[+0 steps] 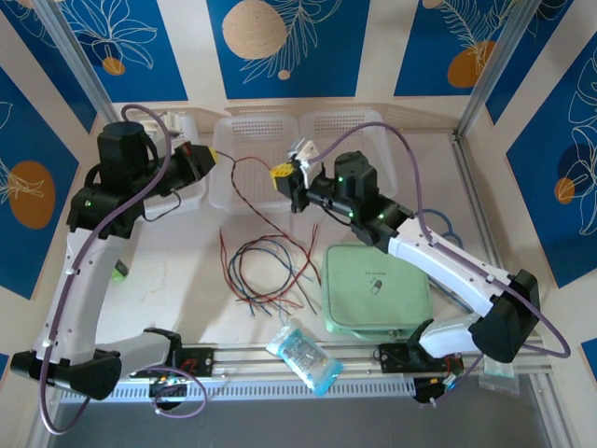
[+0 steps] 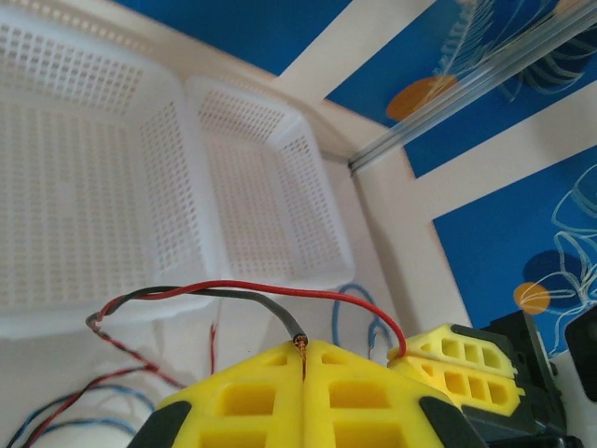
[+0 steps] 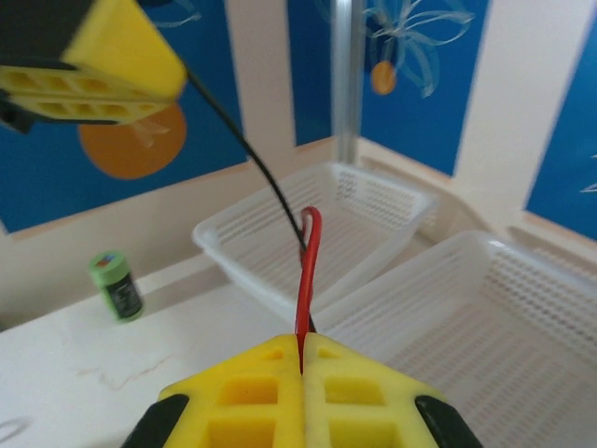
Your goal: Untangle the cables
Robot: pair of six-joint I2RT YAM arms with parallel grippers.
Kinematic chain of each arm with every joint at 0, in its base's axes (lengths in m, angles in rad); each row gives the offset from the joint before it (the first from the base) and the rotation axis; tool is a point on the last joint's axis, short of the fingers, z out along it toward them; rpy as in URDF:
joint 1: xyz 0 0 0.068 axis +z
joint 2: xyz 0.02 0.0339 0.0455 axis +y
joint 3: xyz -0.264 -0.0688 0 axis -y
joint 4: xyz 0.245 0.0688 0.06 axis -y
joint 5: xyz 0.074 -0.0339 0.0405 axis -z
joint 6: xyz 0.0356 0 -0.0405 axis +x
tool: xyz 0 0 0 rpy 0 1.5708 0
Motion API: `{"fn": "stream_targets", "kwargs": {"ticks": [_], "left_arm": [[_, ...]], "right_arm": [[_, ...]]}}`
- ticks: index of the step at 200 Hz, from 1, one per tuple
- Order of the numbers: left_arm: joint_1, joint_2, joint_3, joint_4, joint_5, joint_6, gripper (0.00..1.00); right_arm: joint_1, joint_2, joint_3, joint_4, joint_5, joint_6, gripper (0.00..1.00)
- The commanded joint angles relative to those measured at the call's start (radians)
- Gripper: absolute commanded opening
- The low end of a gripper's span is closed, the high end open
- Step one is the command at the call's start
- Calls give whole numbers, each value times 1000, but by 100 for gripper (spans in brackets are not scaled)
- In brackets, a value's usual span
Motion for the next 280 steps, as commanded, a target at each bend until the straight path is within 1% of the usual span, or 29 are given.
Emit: {"fn": "stream_targets", "kwargs": {"ticks": [1, 21, 41, 62, 80, 102, 139, 164, 210, 229, 247, 266, 280], "left_arm": [[-6, 27, 80, 83, 33, -25, 0], [-6, 46, 137, 110, 19, -23, 0], [-2, 50, 182, 104, -27, 2, 0], [11, 37, 185, 95, -87, 28, 0], [36, 30, 178, 80, -105, 41, 0], [96, 15, 153, 73, -91, 44, 0], [247, -7, 87, 78, -45, 38, 0], [338, -8, 56, 88, 6, 19, 0], [450, -49, -15, 146, 31, -41, 0], [478, -77, -46, 168, 11, -63, 0], [500, -119, -98, 215, -37, -87, 0], [511, -182, -178, 298, -116, -121, 0], [515, -214, -204, 312, -171, -127, 0]], "right_arm": [[-29, -45, 53, 3, 102, 3, 0], [-53, -63, 67, -11, 175, -36, 0], [-98, -99, 65, -10, 221, -40, 0], [-156, -145, 50, -9, 255, -26, 0], [-212, -183, 46, -34, 277, -27, 0], [-295, -228, 45, -82, 289, -24, 0], [-449, -299, 40, -143, 284, -13, 0], [-542, -337, 38, -177, 268, -10, 0], [-712, -398, 25, -219, 262, 15, 0], [-781, -419, 18, -235, 262, 47, 0], [-833, -434, 14, -246, 252, 84, 0], [-855, -445, 7, -252, 237, 93, 0], [-858, -445, 5, -257, 251, 74, 0]]}}
